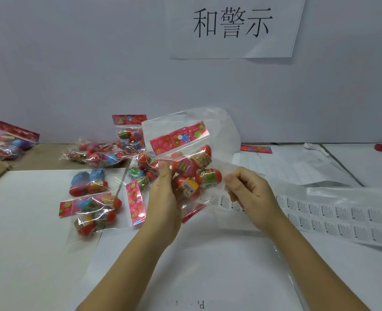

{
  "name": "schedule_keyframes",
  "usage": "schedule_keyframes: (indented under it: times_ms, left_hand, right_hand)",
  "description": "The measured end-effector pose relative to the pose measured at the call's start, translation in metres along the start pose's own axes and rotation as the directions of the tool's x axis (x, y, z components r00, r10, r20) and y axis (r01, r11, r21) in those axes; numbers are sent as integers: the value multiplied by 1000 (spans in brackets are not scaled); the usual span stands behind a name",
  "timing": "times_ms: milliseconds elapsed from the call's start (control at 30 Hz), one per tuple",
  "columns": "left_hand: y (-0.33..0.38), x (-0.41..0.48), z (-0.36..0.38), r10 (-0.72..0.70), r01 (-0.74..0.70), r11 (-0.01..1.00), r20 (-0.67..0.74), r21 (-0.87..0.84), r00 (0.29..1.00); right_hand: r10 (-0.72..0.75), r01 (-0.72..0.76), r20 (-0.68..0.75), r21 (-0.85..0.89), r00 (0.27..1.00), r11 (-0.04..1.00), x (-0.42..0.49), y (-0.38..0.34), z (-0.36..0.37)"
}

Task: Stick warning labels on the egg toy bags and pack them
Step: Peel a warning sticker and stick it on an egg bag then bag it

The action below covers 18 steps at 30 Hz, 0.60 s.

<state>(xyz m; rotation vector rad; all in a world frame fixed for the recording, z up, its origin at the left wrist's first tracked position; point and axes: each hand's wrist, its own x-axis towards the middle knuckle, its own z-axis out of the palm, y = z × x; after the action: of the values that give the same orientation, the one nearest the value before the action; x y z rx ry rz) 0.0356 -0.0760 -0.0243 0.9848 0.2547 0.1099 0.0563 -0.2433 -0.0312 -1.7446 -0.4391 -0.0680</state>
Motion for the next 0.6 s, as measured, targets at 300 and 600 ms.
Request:
schedule_keyframes:
  times_ms: [300,600]
  left_hand:
    - [1,0,1,89,-87,996,-135,19,987]
    - [10,-17,2,56,5,974,258,-228,964]
  right_hand:
    - [12,-13,-23,-52,1000,999,0,0,0]
    - [-474,409,56,-598,879,689,-15,-3,26]
